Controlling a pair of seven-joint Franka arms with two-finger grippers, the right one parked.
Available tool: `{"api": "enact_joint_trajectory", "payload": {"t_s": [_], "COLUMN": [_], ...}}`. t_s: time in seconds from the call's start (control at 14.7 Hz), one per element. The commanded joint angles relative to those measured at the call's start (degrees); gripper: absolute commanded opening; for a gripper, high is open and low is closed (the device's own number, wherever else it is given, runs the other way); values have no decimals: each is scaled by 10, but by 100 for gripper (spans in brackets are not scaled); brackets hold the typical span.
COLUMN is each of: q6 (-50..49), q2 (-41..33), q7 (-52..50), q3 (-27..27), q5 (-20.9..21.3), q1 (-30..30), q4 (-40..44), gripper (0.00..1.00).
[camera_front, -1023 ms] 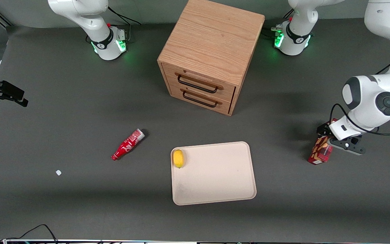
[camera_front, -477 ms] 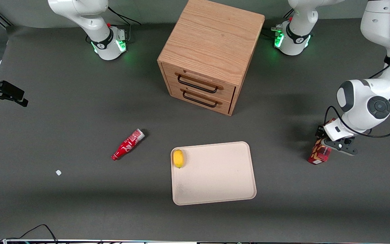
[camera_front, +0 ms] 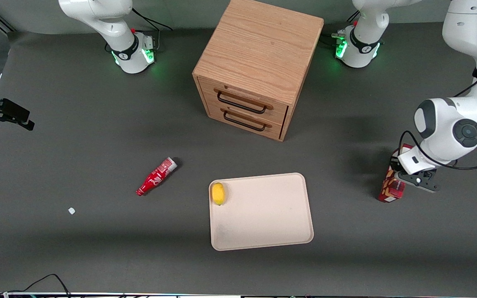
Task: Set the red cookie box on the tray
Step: 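Close the left gripper on the cookie box and lift it upright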
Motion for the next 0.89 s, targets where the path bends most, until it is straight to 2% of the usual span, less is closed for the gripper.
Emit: {"api": "enact_joint_trajectory", "payload": {"t_s": [0.0,0.2,0.34,0.55,0.82], "q6": [-120,-229,-297,-398,-400], "q2": [-29,-31,-17,45,109], "q7": [-41,-117,-181,-296,-471], "q3": [3,-4,-20,-55,-96], "q5": [-1,-3,-23,-27,-27], "q1": [-14,-40,-49,-72,-123], "q4": [77,170,249,392,465], "gripper": [0,0,0,0,0]}}
